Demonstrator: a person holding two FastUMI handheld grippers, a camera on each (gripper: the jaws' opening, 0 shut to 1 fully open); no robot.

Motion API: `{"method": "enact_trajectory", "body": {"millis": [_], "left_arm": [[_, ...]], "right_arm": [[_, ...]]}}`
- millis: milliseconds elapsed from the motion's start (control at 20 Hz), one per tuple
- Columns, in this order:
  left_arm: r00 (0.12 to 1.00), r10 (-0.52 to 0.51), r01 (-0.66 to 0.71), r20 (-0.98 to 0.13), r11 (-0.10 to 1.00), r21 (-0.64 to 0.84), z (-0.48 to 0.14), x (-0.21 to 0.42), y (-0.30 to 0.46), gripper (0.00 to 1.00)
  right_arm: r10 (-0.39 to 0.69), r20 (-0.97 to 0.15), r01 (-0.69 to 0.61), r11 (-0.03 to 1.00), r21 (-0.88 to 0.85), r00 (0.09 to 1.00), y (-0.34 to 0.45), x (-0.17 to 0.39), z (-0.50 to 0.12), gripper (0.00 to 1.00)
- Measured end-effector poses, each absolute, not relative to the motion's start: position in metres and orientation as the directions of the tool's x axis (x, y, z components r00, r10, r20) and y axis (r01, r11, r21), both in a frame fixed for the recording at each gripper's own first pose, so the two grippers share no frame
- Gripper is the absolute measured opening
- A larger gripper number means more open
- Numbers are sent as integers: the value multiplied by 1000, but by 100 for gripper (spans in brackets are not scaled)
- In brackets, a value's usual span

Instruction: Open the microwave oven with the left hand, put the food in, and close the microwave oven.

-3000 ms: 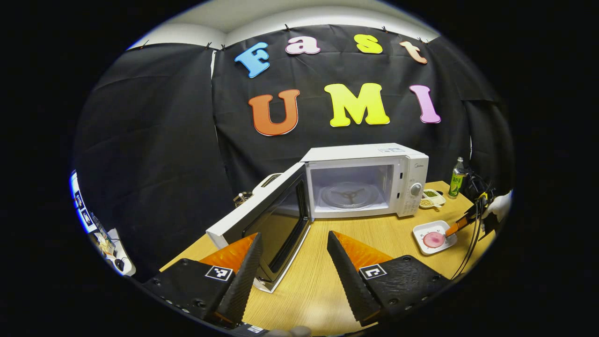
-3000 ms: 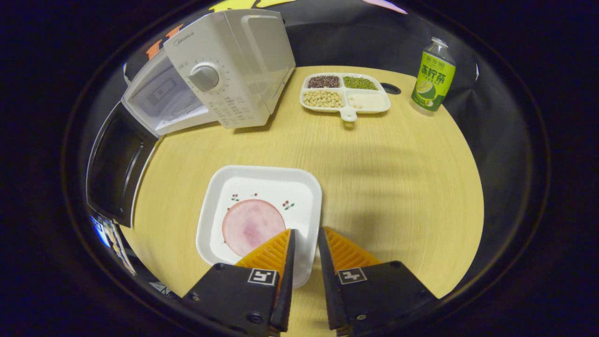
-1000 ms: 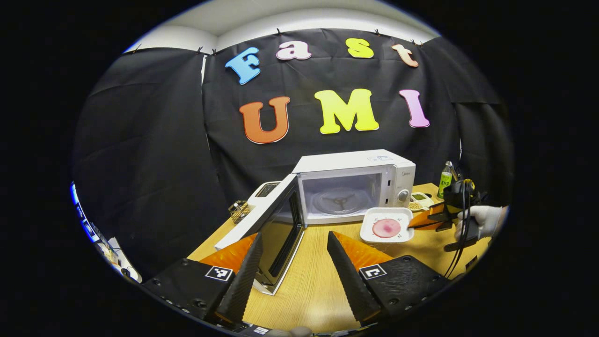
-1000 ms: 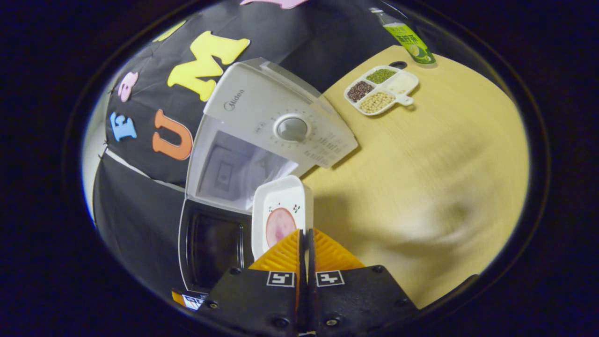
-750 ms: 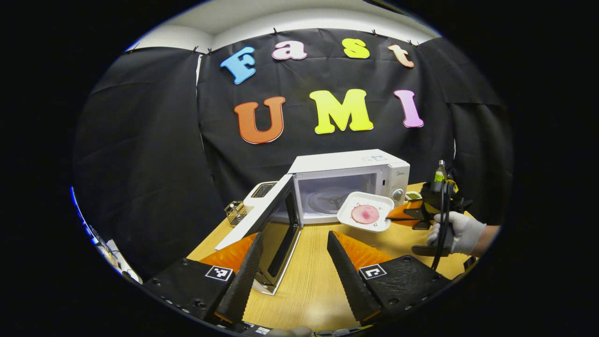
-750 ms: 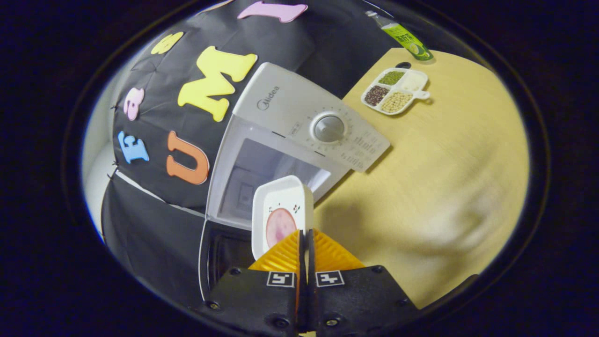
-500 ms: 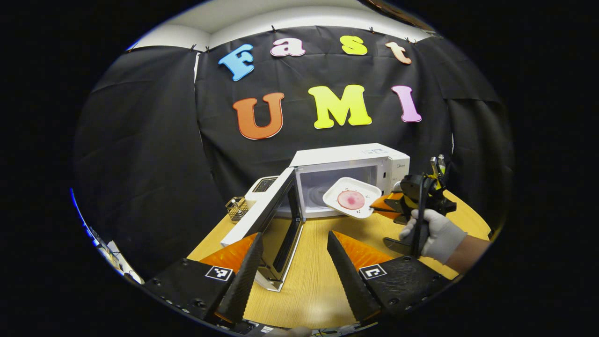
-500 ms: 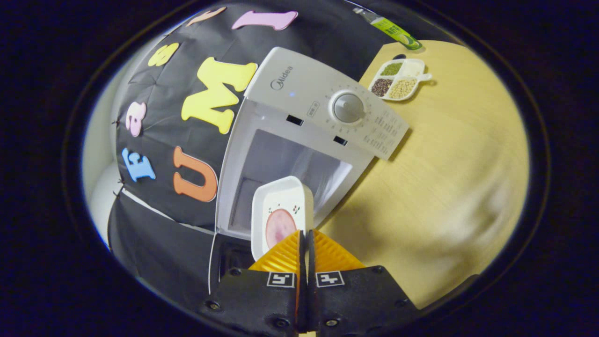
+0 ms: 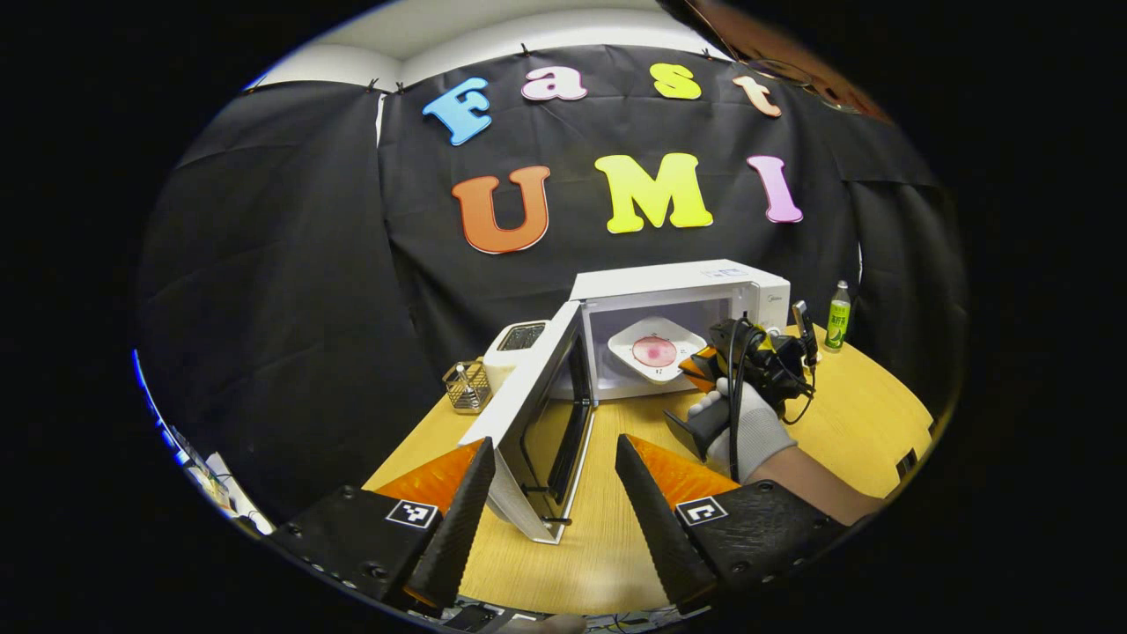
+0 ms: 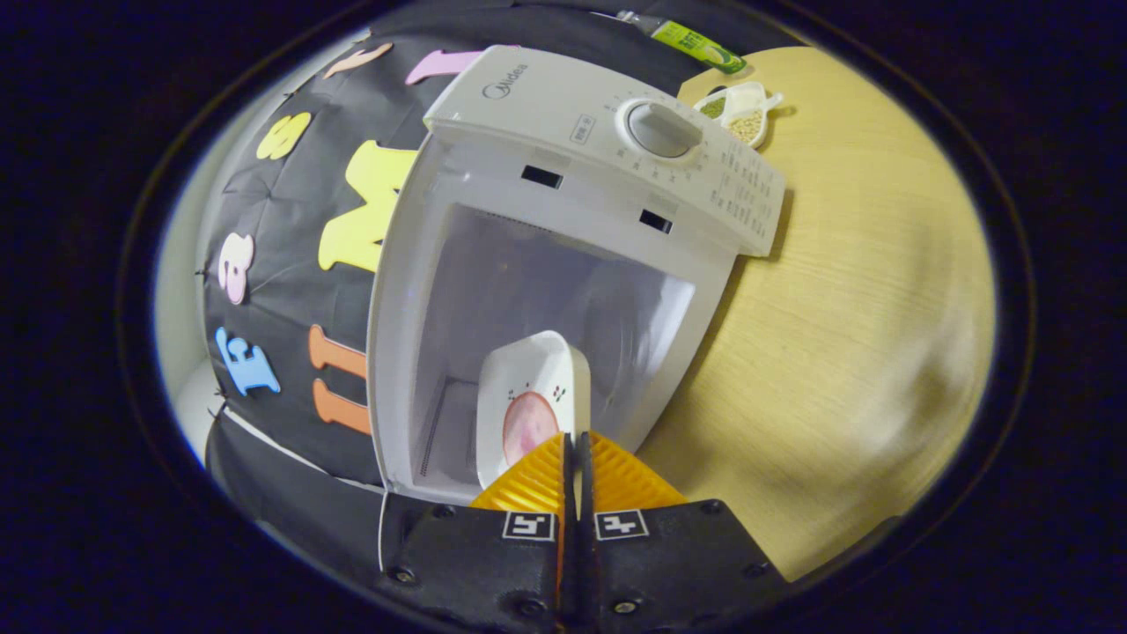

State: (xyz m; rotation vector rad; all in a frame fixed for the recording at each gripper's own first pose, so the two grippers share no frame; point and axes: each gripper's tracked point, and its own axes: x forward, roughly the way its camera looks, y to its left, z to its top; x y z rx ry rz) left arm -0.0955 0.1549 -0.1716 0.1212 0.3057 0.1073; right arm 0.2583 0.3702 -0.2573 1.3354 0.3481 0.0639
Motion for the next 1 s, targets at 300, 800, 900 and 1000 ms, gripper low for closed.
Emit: {"method": "enact_trajectory", "body": {"millis": [300,800,900,1000], "left_arm": [[940,125,-87,-319,988,129,-178,-89,157,83],[933,154,-107,-324,981,159,-183,-84,160,85],[935,160,-111,-317,980,166,-180,-86,161,83],[940,163,-117,-301,980,163,-174,-87,161,83]], "right_arm": [[152,-241,200,243,949,958,374,306,-271,4],[68,-275,249,267,931,959,362,339,-283,7],[65,-279,249,289,924,958,359,331,-277,0],[67,-249,213,335,918,966,358,323,-266,36]]}}
